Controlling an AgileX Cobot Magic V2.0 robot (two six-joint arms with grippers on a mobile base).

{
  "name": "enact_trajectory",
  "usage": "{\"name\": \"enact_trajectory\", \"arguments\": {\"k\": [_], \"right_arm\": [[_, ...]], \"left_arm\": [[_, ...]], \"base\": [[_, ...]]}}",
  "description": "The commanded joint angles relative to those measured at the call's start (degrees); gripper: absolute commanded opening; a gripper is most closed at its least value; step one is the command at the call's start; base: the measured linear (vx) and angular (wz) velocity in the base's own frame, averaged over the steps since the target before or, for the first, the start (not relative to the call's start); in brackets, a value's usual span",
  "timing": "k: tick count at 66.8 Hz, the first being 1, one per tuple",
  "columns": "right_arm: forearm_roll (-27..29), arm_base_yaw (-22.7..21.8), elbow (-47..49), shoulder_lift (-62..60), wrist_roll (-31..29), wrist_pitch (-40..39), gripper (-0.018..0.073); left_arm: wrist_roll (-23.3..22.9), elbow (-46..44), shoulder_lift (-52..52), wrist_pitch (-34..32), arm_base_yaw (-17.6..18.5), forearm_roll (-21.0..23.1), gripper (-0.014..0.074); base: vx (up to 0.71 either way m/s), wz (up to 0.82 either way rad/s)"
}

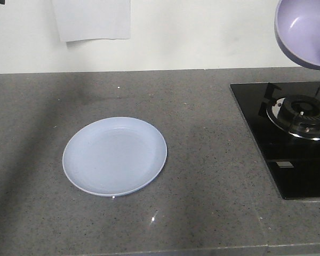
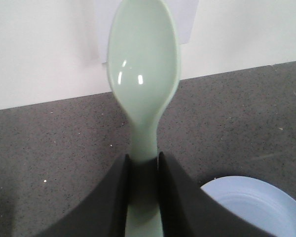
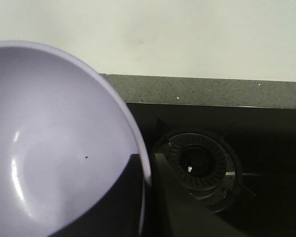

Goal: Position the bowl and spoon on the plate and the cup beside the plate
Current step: 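Approach the plate while holding the spoon and bowl aloft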

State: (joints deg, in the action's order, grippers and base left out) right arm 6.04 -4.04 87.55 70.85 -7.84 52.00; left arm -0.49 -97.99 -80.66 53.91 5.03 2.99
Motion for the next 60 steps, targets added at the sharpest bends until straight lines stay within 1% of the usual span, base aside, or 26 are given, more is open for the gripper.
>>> {"name": "enact_trajectory", "arguments": {"k": [1, 60], "right_arm": [[0.06, -0.23, 1.58, -1.40, -0.31, -4.46, -0.0011], [0.06, -0.23, 1.58, -1.27, -0.31, -4.46, -0.0011]], "left_arm": [[-0.39, -1.57, 1.55, -3.79, 0.39, 0.41, 0.0003], [-0.39, -1.57, 1.55, -3.79, 0.39, 0.41, 0.0003]], "base": [[0.01, 0.02], [0.01, 0.00]]}}
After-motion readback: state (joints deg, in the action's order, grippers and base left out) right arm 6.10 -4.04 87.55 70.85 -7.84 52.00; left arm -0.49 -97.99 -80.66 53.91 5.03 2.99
